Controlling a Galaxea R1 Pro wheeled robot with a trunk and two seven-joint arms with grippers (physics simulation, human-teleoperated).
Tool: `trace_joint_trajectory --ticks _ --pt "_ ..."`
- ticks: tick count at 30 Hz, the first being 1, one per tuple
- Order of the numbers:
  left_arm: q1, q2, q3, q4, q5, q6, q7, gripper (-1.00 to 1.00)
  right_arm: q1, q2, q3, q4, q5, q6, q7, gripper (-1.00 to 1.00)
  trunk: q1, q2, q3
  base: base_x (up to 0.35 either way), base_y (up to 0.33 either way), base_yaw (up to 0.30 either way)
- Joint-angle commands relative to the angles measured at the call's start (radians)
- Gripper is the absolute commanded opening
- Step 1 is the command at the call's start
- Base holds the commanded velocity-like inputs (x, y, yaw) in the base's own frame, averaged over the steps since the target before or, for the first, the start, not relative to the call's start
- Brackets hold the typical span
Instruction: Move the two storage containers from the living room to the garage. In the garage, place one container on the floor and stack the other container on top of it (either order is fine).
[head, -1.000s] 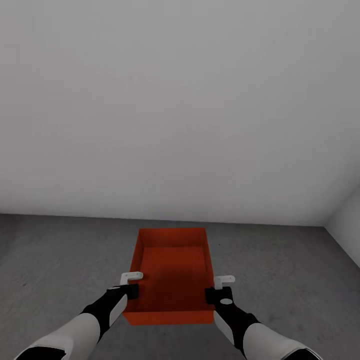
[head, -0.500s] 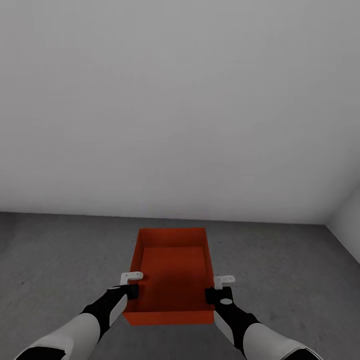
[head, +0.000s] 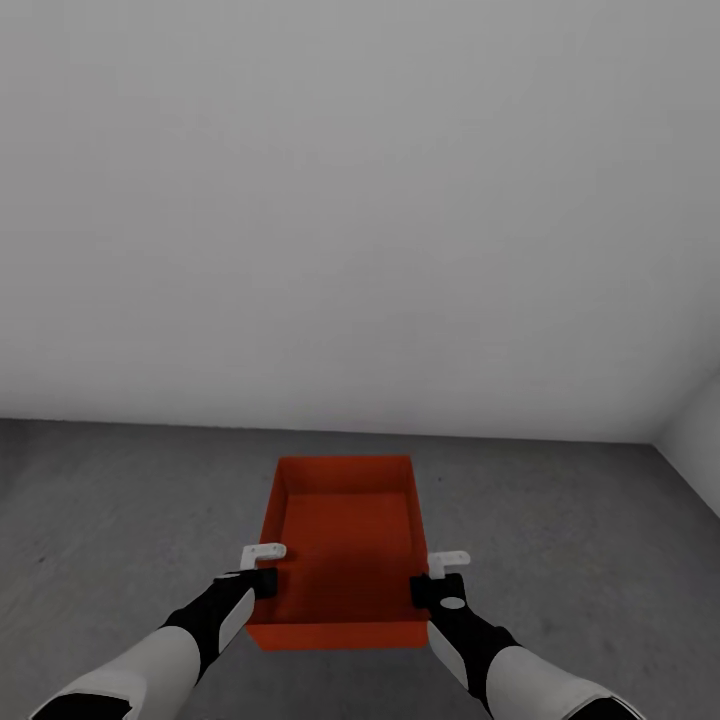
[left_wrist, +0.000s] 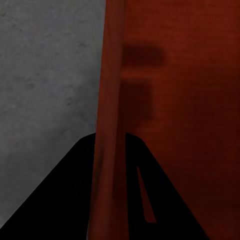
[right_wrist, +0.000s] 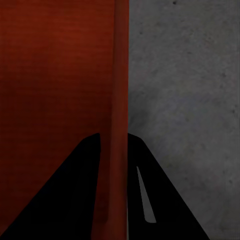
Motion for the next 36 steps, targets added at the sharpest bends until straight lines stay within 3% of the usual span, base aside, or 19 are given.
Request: trace_joint_trajectory --ticks 1,13,36 --pt "-0.001 0.010 0.028 -0.006 -0.014 -0.056 0.012 -1.00 0.000 -0.002 -0.044 0.004 -0.019 -0.007 -0.038 -1.00 0.004 -0.008 -0.006 0.000 0.000 0.000" --pt "-0.001 0.010 0.028 -0.005 -0.014 -0.056 0.012 -1.00 0.000 -0.004 -0.044 0.004 -0.019 -0.006 -0.039 -1.00 0.050 -0.092 -0.060 0.000 0.000 0.000" --pt "-0.001 0.010 0.028 -0.007 -0.014 -0.056 0.012 -1.00 0.000 -0.002 -0.045 0.004 -0.019 -0.007 -0.039 -1.00 0.138 -0.253 -0.134 0.000 0.000 0.000"
